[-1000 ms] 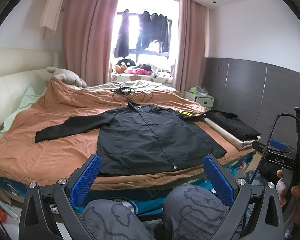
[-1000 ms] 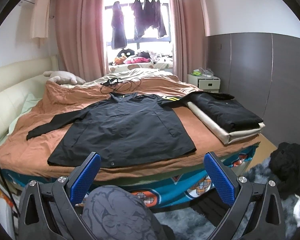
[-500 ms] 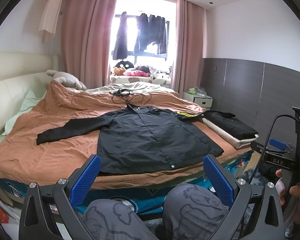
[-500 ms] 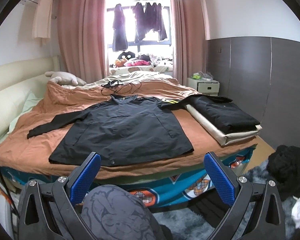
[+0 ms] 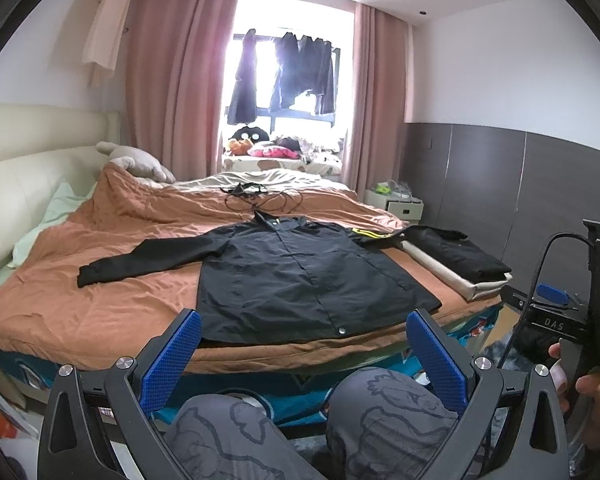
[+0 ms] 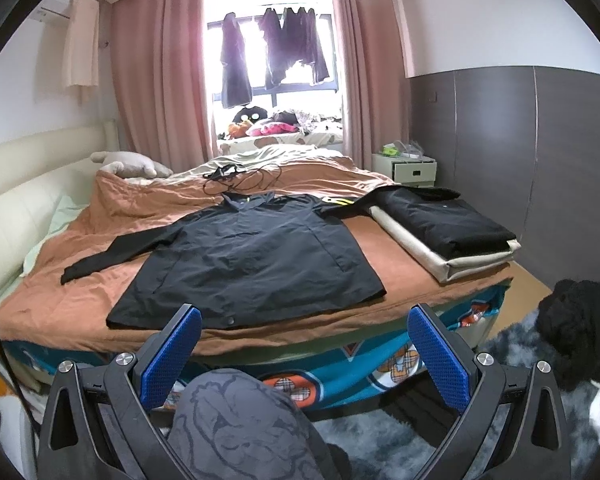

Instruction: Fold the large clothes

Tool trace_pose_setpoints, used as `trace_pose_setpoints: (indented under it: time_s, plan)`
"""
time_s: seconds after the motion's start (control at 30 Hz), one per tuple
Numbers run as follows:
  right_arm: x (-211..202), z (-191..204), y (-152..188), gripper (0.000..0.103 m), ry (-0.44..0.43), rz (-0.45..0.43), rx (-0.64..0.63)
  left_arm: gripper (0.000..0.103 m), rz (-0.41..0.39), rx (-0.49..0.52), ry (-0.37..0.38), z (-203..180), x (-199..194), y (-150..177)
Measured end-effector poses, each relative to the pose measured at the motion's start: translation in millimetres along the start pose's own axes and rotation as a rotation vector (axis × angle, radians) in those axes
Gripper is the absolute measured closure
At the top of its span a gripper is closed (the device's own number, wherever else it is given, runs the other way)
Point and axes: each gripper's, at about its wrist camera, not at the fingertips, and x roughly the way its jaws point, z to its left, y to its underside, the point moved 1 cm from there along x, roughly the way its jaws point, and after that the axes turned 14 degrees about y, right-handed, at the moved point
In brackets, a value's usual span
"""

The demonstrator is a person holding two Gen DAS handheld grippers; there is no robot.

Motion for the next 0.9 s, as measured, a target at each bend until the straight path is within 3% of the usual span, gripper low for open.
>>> trace_pose_setpoints:
  time_s: [0.43,0.9]
  plan:
    - [-11.3,0.6,-2.1,0.0,-0.008,0.0,-0.009,0.001,-0.022,-0.029,-0.012,10.7,-14.9,7.0]
    - [10.9,24.7,-10.6,0.0,-0.038,0.004,-0.031,0.001,-0.039,-0.021,-0.06,24.0,-13.5,1.8]
